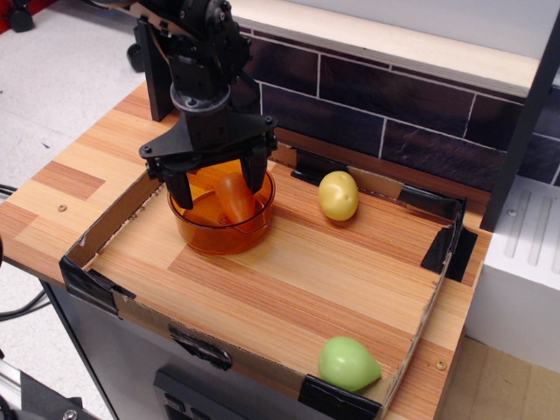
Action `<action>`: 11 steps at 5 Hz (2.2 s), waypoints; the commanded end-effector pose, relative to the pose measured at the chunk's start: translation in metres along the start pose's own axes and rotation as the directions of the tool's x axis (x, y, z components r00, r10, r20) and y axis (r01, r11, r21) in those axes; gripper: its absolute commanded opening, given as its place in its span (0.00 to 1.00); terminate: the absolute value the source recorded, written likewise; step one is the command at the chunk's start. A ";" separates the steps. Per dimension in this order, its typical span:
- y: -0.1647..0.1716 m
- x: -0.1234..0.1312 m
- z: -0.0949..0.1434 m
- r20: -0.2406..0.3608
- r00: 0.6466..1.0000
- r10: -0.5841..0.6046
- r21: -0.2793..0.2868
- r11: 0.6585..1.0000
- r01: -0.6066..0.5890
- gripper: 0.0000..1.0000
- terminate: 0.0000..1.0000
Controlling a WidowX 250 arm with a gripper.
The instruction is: Take carrot out of pot
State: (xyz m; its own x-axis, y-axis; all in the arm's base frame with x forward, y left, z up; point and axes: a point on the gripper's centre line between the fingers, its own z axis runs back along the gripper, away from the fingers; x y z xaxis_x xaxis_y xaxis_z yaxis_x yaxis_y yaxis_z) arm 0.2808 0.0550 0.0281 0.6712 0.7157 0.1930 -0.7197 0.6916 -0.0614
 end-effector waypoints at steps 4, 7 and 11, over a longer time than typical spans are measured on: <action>0.000 0.003 -0.010 0.018 1.000 0.002 0.005 1.000 -0.002 0.00 0.00; 0.005 0.010 0.066 0.210 0.972 0.104 -0.118 0.990 -0.080 0.00 0.00; -0.084 -0.048 0.054 -0.014 0.976 -0.217 -0.144 0.966 0.213 0.00 0.00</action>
State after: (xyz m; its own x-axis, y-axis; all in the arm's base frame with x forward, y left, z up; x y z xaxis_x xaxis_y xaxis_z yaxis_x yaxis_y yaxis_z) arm 0.3022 -0.0481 0.0635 0.8214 0.5489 0.1552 -0.5332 0.8355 -0.1328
